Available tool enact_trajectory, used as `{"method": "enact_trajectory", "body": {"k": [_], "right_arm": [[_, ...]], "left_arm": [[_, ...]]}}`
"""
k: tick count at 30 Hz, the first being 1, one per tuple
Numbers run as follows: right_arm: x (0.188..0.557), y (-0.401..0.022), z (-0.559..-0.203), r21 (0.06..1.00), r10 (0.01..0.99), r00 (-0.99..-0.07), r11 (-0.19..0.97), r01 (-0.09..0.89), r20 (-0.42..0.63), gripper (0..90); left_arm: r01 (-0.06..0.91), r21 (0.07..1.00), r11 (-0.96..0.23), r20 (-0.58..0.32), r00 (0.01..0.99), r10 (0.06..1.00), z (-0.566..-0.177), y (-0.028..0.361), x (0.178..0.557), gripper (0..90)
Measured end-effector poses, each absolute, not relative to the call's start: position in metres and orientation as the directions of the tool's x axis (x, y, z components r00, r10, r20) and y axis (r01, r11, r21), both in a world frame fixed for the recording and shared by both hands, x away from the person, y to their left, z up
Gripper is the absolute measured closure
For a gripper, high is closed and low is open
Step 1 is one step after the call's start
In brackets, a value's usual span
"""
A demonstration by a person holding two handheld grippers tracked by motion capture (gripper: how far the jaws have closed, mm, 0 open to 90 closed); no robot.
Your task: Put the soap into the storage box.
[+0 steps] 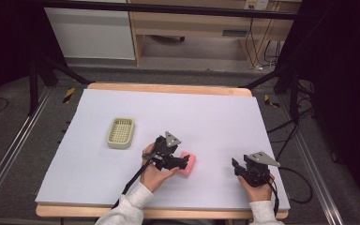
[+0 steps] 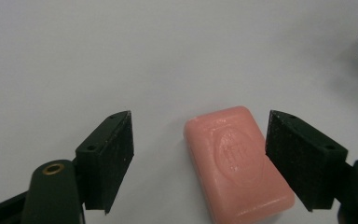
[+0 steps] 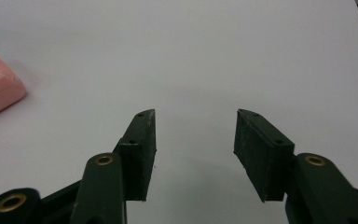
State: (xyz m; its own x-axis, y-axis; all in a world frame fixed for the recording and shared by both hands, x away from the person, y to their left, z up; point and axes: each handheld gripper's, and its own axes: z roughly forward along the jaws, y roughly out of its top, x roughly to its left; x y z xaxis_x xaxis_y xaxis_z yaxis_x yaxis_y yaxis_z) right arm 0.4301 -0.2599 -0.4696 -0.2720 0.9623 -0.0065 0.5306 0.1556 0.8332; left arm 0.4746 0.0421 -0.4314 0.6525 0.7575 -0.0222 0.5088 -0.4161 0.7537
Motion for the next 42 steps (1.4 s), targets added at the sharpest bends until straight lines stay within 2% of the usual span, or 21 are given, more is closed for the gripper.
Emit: {"method": "enact_trajectory", "body": {"k": [22, 35, 42], "right_arm": [[0.430, -0.260, -0.470, 0.824, 0.960, -0.279, 0.151, 0.546, 0.008, 49.4], [0.431, -0.260, -0.471, 0.818, 0.959, -0.284, 0.158, 0.553, 0.007, 48.9], [0.432, -0.260, -0.471, 0.817, 0.959, -0.284, 0.152, 0.556, 0.014, 49.6]], "left_arm": [[0.532, 0.708, -0.464, -0.035, 0.684, 0.729, -0.451, 0.018, 0.473, 19.8], [0.561, 0.678, -0.475, -0.032, 0.669, 0.743, -0.462, 0.013, 0.476, 19.2], [0.585, 0.663, -0.466, -0.066, 0.666, 0.743, -0.470, 0.014, 0.479, 19.5]]}}
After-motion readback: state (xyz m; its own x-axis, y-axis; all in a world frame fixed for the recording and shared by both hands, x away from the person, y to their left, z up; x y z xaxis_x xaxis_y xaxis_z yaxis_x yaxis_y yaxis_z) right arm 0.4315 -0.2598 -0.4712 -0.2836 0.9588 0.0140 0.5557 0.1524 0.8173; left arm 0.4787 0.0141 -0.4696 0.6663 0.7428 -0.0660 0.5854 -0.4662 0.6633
